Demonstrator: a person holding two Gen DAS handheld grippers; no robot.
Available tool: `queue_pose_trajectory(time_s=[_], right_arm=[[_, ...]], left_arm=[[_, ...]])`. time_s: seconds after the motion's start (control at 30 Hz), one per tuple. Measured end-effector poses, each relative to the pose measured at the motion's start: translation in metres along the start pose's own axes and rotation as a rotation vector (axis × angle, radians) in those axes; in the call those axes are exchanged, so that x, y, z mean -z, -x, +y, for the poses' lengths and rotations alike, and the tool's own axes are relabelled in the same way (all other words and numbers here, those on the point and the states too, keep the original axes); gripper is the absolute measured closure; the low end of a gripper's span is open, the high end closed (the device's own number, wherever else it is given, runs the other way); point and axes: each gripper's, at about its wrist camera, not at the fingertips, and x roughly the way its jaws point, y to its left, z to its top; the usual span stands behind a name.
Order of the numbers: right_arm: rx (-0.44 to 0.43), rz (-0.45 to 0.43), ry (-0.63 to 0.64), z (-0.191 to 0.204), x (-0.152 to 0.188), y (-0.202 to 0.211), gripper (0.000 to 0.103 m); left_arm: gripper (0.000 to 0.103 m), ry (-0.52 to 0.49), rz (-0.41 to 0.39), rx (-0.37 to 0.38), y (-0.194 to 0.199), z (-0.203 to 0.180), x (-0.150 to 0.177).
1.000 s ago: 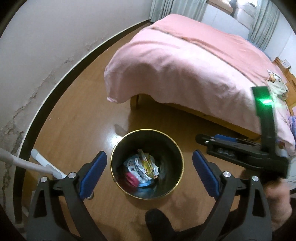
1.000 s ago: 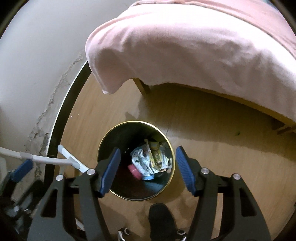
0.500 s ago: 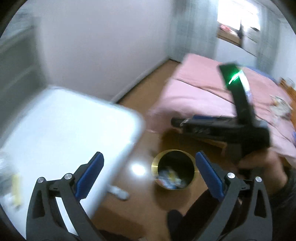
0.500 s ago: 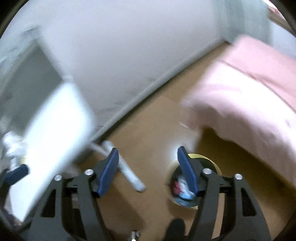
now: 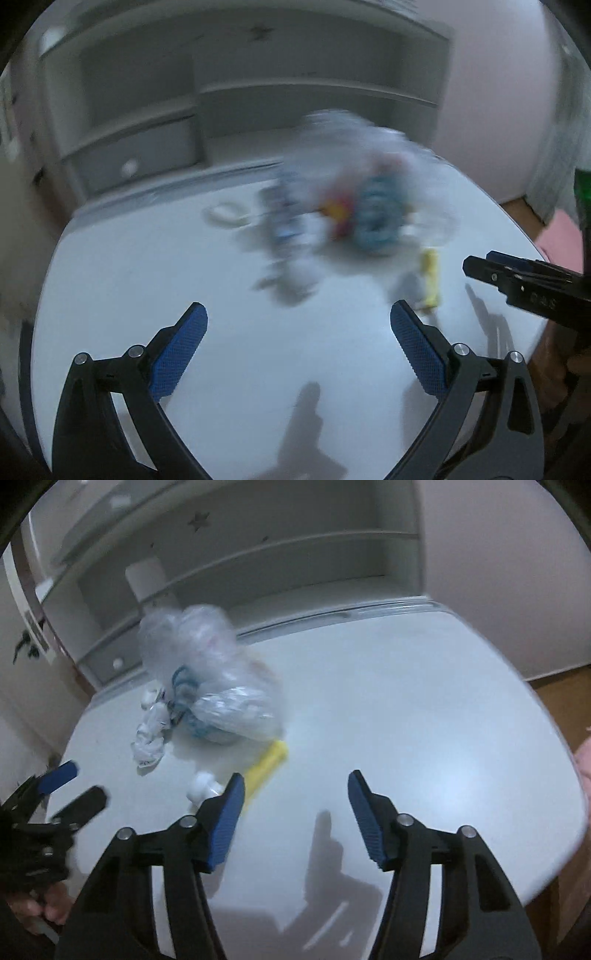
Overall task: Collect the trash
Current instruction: 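Grasp the crumpled white tissue with the left tool while the right tool grasps the yellow spoon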
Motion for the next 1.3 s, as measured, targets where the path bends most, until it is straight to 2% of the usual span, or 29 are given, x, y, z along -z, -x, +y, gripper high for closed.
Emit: queue_pose_trajectory(time_s=[0.07, 0.13, 0.2, 0.3, 0.37, 0.43, 0.5, 0.53, 0.7, 0.87, 0.93, 1.0, 1.03, 1.07, 1.1, 1.3], right_arm=[[-0.001, 0.017, 0.022, 0.016, -0.003, -0.010, 0.050], [0.038, 0.027, 0.052, 0.029, -0.008, -0.022, 0.054], [0.076, 0.040, 0.061, 0.034, -0.008, -0.032, 0.061], [0.105, 0.062, 0.071, 0.037, -0.007, -0.045, 0.063], [0.136, 0.050, 0.100, 0.042, -0.004, -0.045, 0.064], [0.150, 0.045, 0.120, 0.047, -0.001, -0.047, 0.070], [0.149, 0.043, 0.130, 0.046, 0.001, -0.048, 0.089], [0.144, 0.043, 0.134, 0.046, 0.002, -0.046, 0.089], [0.087, 0.039, 0.114, 0.039, 0.007, -0.037, 0.089], [0.054, 0.019, 0.099, 0.027, 0.007, -0.019, 0.089], [0.043, 0.016, 0.088, 0.022, 0.008, -0.013, 0.089], [0.036, 0.010, 0.087, 0.018, 0.009, -0.007, 0.089], [0.036, 0.008, 0.086, 0.016, 0.010, -0.005, 0.089], [0.034, 0.007, 0.086, 0.014, 0.012, -0.002, 0.089], [0.031, 0.006, 0.085, 0.012, 0.014, 0.002, 0.089], [0.025, -0.011, 0.060, -0.013, 0.030, 0.027, 0.089]], left_arm=[[0.007, 0.023, 0.006, -0.024, -0.001, 0.020, 0.005], [0.007, 0.039, 0.018, -0.049, 0.001, 0.046, 0.011], [0.007, 0.060, 0.028, -0.059, -0.001, 0.061, 0.016], [0.007, 0.081, 0.036, -0.054, -0.011, 0.071, 0.011], [0.007, 0.086, 0.032, -0.042, -0.017, 0.070, 0.006], [0.007, 0.076, 0.034, -0.014, -0.029, 0.056, -0.002], [0.007, 0.054, 0.034, 0.009, -0.038, 0.041, -0.010], [0.007, 0.034, 0.034, 0.017, -0.045, 0.032, -0.015], [0.007, -0.050, 0.026, -0.036, -0.075, 0.006, -0.035], [0.007, -0.040, 0.051, -0.043, -0.093, 0.000, -0.043], [0.011, -0.021, 0.061, -0.048, -0.095, 0.001, -0.041], [0.032, -0.018, 0.072, -0.052, -0.093, 0.000, -0.035], [0.039, -0.020, 0.079, -0.048, -0.092, -0.001, -0.033], [0.056, -0.023, 0.088, -0.044, -0.092, -0.002, -0.031], [0.058, -0.033, 0.079, -0.066, -0.089, -0.005, -0.029], [0.060, -0.058, 0.041, -0.090, -0.051, -0.015, -0.019]])
